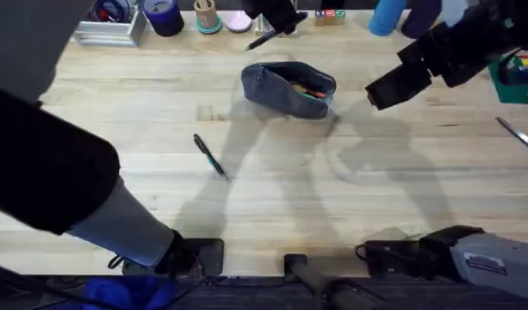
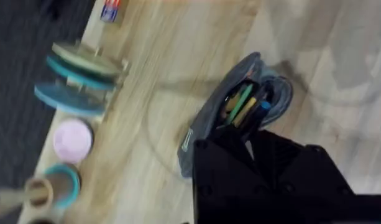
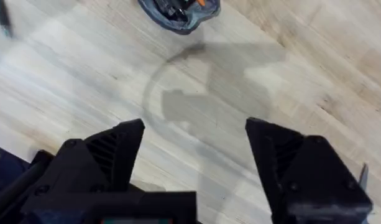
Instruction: Unzip the bag, pick up the pens from the table one at a time and place them inside, then zip the bag closed.
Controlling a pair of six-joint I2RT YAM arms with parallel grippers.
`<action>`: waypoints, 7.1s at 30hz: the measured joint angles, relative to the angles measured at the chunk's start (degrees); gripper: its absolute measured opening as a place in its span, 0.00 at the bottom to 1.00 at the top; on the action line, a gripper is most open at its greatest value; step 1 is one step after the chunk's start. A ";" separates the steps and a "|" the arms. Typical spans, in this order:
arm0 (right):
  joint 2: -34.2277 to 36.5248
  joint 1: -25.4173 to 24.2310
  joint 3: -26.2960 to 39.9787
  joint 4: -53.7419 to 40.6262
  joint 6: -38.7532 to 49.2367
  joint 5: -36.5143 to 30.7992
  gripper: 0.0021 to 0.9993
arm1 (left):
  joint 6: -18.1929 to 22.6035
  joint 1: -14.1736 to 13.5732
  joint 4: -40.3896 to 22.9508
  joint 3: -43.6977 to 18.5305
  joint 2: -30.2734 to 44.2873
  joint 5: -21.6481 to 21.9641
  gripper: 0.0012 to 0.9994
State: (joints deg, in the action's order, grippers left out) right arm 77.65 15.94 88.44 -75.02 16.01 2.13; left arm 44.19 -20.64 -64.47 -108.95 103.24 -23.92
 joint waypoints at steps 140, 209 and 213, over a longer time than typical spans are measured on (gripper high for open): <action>0.00 0.00 0.00 0.28 -0.02 -0.01 1.00 | -11.83 0.74 -13.73 -14.12 15.96 2.80 1.00; -0.01 0.00 0.00 0.45 -0.17 0.00 1.00 | -82.32 7.08 -14.14 38.33 -23.80 25.28 1.00; 0.00 0.00 0.00 0.44 -0.17 -0.01 1.00 | -88.83 7.08 -13.54 41.40 -25.59 25.27 0.99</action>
State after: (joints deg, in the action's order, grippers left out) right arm 77.65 15.94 88.44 -74.58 15.84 2.12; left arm -44.64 -13.56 -78.01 -67.55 77.65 1.36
